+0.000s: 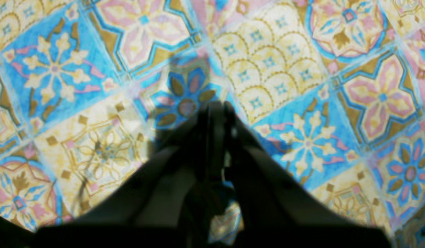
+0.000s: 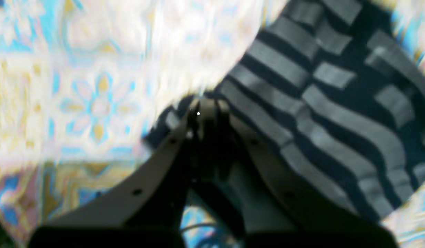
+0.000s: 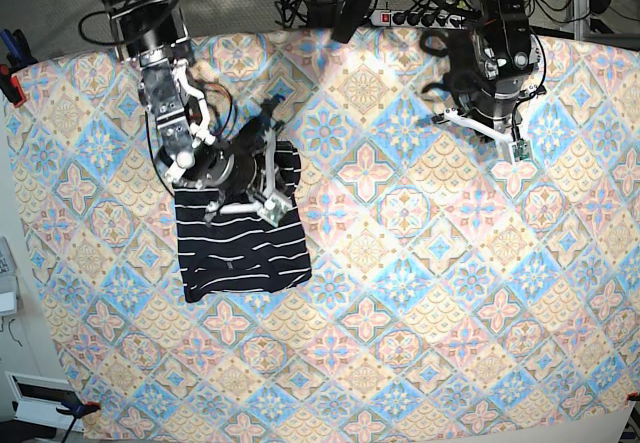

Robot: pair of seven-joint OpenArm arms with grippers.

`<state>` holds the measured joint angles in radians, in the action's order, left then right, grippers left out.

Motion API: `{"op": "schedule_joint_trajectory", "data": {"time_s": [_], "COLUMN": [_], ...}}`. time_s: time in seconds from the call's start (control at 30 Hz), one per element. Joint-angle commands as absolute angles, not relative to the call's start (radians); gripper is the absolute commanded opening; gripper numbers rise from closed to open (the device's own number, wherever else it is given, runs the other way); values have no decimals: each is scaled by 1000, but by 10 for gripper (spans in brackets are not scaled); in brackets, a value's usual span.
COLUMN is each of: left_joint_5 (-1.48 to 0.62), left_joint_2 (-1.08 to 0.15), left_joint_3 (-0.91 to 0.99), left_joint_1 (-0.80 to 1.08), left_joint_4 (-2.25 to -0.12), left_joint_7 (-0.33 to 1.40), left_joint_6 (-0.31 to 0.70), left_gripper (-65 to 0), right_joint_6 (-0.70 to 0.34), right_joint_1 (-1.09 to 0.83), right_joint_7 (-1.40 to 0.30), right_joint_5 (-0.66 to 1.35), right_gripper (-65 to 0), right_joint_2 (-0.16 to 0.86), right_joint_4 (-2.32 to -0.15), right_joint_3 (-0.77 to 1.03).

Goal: Fold the T-shirt properly
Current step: 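Drag the folded bundle with the right gripper and flatten it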

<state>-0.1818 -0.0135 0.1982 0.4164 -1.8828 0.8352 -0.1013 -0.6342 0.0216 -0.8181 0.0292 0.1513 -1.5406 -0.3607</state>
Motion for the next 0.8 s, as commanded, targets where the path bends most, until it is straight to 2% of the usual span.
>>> {"op": "schedule_joint_trajectory", "data": {"time_s": [0.0,0.13,0.4,0.77], "left_joint_5": [-183,-183,-182,-182], "left_joint_2": [-15,-15,-15,-13], "left_joint_3": [194,157,157,157], "left_joint_1": [404,398,395,395], "left_joint_4": [-1899,-1899,-1899,-1899], "left_joint_7": [820,820,820,820], "left_joint_6": [-102,-102,-102,-102], "left_gripper": [-650,-650,-650,-650], "right_joint_6": [-634,-634,-634,-634], "right_joint_1": [48,53,54,143], "right_joint_7": [-788,-780,-639,-544], "right_joint_5": [44,42,39,39], "right_gripper": [-632,-632,-632,-632], "right_joint_2": [131,99,91,160], "right_joint_4": [-1546,-1446,-1236,-1093], "right_joint_3": [-358,-358,-351,-300]}}
